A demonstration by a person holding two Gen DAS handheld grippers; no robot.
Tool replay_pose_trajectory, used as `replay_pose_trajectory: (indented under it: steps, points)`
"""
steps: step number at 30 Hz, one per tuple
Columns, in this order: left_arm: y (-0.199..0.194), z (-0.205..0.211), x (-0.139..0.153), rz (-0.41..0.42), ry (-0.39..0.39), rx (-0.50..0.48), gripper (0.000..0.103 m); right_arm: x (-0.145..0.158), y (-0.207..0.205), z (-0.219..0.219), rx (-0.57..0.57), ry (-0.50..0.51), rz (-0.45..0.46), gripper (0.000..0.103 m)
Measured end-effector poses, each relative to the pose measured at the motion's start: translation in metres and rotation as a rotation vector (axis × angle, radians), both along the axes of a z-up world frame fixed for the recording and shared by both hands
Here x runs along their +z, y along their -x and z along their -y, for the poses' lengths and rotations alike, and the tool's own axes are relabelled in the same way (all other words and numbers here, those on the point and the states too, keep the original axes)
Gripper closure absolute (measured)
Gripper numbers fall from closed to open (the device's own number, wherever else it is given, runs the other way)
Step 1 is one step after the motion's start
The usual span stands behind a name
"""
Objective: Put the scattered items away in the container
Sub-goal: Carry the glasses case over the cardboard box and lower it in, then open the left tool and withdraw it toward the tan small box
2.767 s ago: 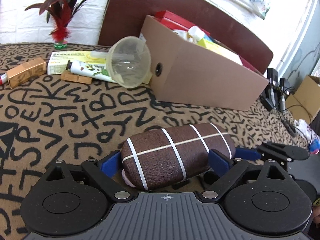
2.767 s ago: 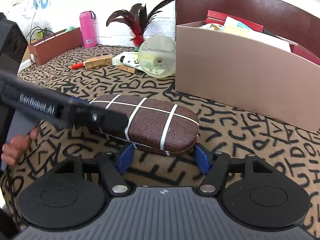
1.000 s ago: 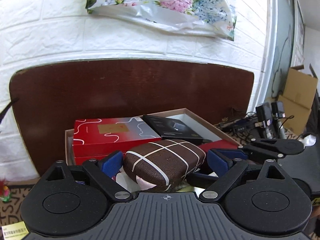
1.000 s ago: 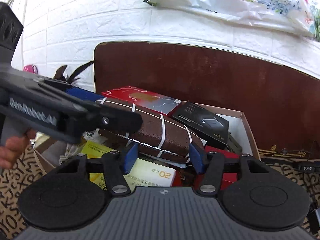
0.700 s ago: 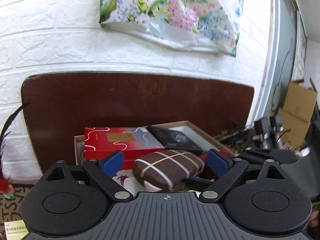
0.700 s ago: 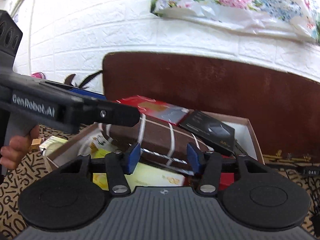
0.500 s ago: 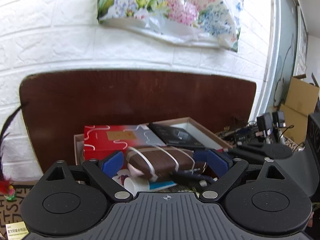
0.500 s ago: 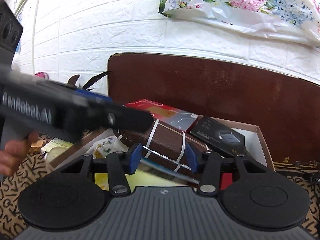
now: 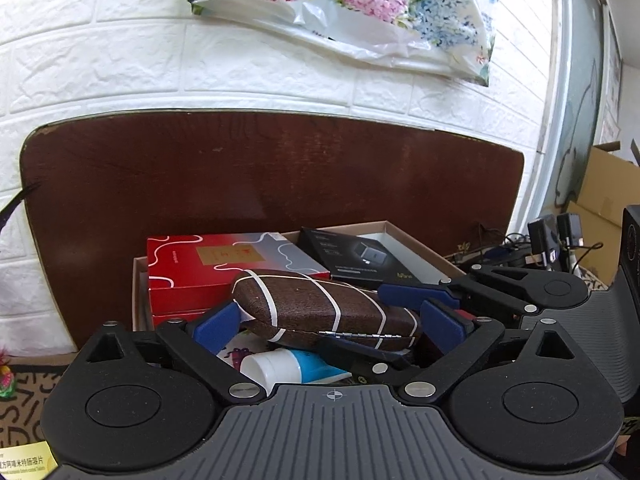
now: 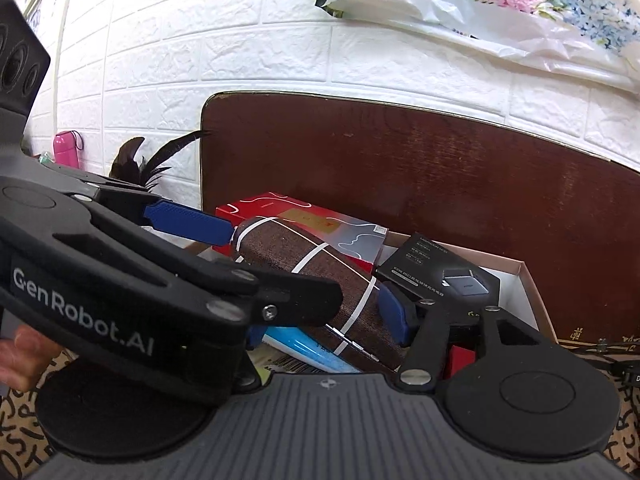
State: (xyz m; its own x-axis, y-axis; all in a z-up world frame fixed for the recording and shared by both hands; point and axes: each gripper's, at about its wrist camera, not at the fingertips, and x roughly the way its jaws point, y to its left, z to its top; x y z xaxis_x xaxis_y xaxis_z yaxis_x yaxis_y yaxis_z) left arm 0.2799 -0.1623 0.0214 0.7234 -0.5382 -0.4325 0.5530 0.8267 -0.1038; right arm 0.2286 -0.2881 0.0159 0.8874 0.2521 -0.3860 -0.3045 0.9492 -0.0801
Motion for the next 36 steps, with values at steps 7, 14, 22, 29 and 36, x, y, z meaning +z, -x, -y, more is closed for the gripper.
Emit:
replay_pose_trajectory:
  steps: [7,14,22,29,36]
  points:
    - [0.011,-0.009,0.0,-0.068,0.028,-0.013,0.0,0.001,0.007,-0.005,0.005,0.003,0.004,0.023]
    - [0.048,-0.024,0.005,-0.064,0.066,-0.006,0.0,0.008,0.035,-0.015,0.009,0.019,0.034,0.007]
    - [0.105,-0.048,0.004,-0.06,0.158,0.029,0.0,0.02,0.084,-0.03,0.047,0.023,0.062,0.002]
    - [0.145,-0.075,-0.011,-0.121,0.224,0.058,0.0,0.013,0.127,-0.053,0.074,0.07,0.075,0.002]
    - [0.178,-0.103,-0.028,-0.144,0.248,0.105,0.0,0.002,0.157,-0.076,0.094,0.03,0.038,0.001]
